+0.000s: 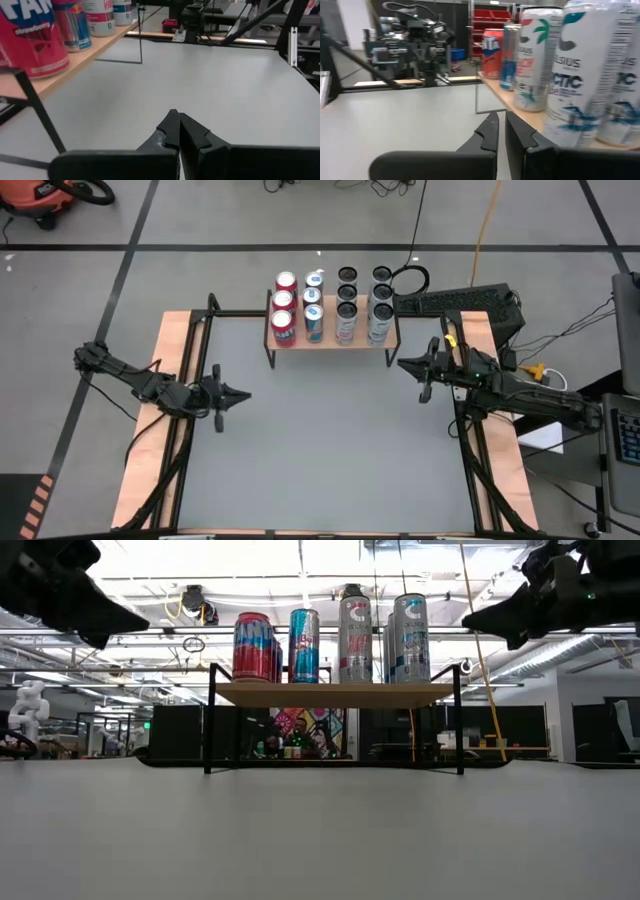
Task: Place canned beverage on shelf
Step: Return to Home Position
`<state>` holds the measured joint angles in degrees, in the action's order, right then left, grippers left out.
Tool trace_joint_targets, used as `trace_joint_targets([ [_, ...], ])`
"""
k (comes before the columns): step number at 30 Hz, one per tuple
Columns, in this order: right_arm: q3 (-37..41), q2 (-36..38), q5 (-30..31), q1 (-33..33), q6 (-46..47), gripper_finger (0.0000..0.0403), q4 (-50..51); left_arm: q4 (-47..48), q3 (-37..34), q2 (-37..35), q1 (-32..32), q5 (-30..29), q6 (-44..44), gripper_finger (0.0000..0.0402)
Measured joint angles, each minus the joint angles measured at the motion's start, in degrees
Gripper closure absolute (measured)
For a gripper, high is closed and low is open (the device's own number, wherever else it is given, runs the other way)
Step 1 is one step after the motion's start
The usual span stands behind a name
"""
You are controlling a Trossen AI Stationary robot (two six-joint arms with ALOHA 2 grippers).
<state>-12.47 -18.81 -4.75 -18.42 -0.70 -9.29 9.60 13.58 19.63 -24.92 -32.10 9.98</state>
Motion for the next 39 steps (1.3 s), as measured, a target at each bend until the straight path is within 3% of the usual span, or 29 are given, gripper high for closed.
trace_joint_targets([
  [4,0.0,-0.88,4.36,2.17,-0.39,0.0403,0.55,0.65,-1.96,-5.21,-0.69,0.13,-1.49,0.0402],
  [16,1.54,-4.02,6.38,5.47,-1.85,0.0403,-0.32,5.95,-2.8,-17.08,-0.73,-1.1,-3.21,0.0402],
  [21,3.47,-3.91,4.43,6.47,-2.98,0.0403,-1.27,3.27,-3.03,-17.89,-0.71,-3.06,-4.77,0.0402],
  [30,5.03,-3.91,2.42,8.18,-3.1,0.0403,-3.29,-14.31,-12.55,-17.89,-0.68,-1.38,-10.63,0.0402],
  [39,5.03,-3.93,-4.06,8.39,-3.11,0.0403,-2.79,-15.25,-13.16,-17.91,-0.66,3.07,-13.42,0.0402],
])
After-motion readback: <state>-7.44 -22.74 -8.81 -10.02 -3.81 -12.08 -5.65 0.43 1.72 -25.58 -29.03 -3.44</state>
